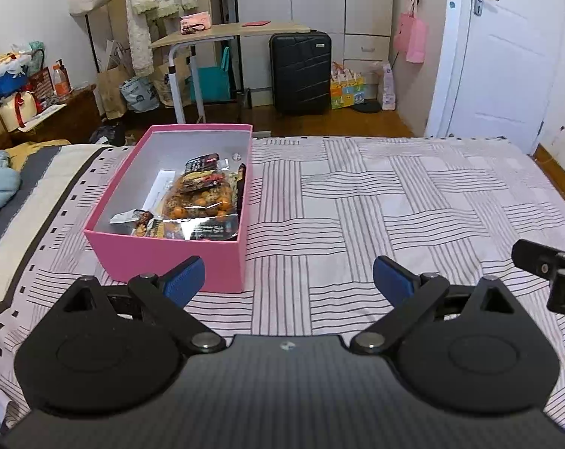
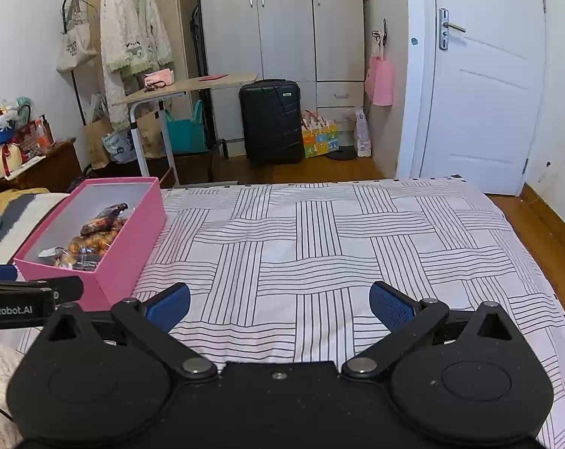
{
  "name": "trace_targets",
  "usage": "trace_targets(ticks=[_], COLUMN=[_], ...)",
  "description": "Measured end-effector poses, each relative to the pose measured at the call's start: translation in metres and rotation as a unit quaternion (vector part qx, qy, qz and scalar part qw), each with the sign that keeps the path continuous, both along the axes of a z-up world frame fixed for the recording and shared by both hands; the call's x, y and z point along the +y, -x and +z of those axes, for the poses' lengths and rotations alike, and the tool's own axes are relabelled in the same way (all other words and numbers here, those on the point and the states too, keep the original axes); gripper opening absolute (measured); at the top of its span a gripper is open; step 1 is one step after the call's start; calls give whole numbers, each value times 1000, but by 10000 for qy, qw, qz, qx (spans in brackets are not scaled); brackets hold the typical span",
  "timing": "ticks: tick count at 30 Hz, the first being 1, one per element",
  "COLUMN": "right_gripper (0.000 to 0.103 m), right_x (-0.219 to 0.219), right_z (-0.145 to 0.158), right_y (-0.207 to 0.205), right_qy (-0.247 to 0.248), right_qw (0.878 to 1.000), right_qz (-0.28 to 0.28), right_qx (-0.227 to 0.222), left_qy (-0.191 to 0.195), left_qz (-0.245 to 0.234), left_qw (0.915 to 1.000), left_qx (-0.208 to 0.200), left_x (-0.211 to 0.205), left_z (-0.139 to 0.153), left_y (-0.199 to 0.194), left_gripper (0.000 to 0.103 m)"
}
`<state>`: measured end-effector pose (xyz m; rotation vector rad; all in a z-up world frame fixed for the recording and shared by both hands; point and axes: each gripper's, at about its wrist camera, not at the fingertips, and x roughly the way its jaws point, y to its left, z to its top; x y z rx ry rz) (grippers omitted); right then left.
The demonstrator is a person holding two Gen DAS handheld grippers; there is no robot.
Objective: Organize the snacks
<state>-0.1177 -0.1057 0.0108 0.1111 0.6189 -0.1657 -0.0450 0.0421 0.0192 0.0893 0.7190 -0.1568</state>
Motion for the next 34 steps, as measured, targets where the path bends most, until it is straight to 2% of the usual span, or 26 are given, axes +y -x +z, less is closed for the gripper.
trace_targets(ticks=[5,15,21,34], right_gripper=[103,103,103,103], right_x=[2,-1,-1,-3], right_z=[-2,-4,-6,-8], right_y=[0,0,-3,-5], right_qy=[51,39,34,28], right_qw=[10000,9999,9999,9998], right_qz=[-22,-70,-66,-115], right_qx=[22,72,82,137], left_qy=[-230,-186,-343,-216], left_qz=[86,74,156,147], left_qw=[9997,9998,9991,9996], left_qx=[-20,-57,-192,-137], left_x=[-2,0,-4,-2], left_z=[-1,-2,-2,-2], left_y=[2,4,7,9], left_gripper=[98,98,98,99])
